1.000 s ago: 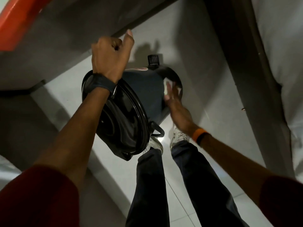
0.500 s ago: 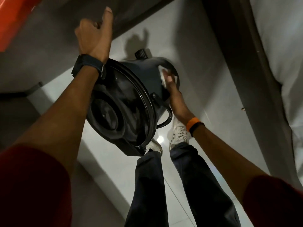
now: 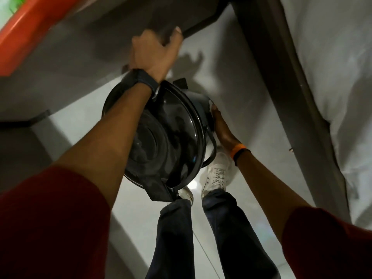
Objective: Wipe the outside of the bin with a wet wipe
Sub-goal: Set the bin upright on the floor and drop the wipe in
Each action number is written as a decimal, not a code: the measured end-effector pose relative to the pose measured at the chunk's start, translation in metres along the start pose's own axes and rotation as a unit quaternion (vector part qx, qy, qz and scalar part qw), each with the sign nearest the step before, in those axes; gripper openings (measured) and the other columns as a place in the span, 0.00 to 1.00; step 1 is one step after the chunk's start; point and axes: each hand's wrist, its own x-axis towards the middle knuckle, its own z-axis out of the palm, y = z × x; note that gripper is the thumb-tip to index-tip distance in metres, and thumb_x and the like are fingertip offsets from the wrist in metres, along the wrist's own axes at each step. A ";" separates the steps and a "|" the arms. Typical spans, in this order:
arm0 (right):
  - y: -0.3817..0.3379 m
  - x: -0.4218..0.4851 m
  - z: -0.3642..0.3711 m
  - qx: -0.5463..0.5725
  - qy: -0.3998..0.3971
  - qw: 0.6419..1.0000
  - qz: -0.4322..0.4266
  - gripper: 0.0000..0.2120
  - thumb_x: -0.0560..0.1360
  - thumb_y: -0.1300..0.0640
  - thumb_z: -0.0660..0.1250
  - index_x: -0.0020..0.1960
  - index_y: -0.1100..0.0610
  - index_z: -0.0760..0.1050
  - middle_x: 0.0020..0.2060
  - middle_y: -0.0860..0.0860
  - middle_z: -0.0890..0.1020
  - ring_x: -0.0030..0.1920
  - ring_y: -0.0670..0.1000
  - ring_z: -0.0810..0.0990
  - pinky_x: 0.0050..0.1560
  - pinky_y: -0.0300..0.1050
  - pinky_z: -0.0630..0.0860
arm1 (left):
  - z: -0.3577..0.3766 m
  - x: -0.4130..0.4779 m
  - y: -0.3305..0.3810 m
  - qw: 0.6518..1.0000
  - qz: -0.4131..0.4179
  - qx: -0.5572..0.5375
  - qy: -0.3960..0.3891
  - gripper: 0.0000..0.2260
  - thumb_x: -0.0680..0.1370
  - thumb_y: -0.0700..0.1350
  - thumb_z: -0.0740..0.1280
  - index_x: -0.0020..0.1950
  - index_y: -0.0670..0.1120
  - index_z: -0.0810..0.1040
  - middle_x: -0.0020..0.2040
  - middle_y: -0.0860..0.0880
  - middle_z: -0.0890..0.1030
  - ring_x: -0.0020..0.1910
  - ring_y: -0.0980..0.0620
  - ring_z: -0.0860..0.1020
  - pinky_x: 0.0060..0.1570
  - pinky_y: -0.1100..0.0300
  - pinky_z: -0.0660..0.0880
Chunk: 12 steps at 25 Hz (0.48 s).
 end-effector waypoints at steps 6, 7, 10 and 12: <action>0.010 -0.030 -0.020 0.057 0.115 0.992 -0.003 0.13 0.78 0.46 0.65 0.52 0.51 0.85 0.49 0.52 0.88 0.47 0.51 0.85 0.51 0.48 0.81 | 0.066 -0.046 0.057 0.961 0.126 0.202 -0.140 0.22 0.78 0.62 0.58 0.49 0.43 0.79 0.49 0.40 0.82 0.47 0.40 0.80 0.40 0.56 0.66; 0.010 -0.026 -0.023 0.055 0.153 0.987 0.014 0.10 0.79 0.51 0.65 0.47 0.51 0.85 0.42 0.49 0.88 0.42 0.51 0.84 0.46 0.44 0.80 | 0.073 -0.054 0.060 0.949 0.148 0.216 -0.175 0.21 0.79 0.60 0.58 0.50 0.43 0.78 0.50 0.41 0.82 0.48 0.40 0.79 0.41 0.56 0.66; 0.008 -0.014 -0.027 0.047 0.161 0.985 0.049 0.09 0.80 0.61 0.65 0.45 0.55 0.83 0.34 0.46 0.85 0.35 0.49 0.81 0.30 0.33 0.77 | 0.074 -0.064 0.053 0.929 0.172 0.213 -0.250 0.14 0.79 0.55 0.59 0.45 0.45 0.73 0.47 0.42 0.79 0.46 0.43 0.77 0.45 0.55 0.68; 0.002 -0.010 -0.026 0.012 0.154 0.986 0.056 0.10 0.79 0.62 0.66 0.57 0.60 0.83 0.45 0.52 0.86 0.42 0.53 0.83 0.37 0.38 0.81 | 0.062 -0.074 0.041 0.936 0.181 0.195 -0.231 0.10 0.78 0.52 0.61 0.49 0.46 0.74 0.50 0.44 0.78 0.53 0.44 0.76 0.57 0.48 0.68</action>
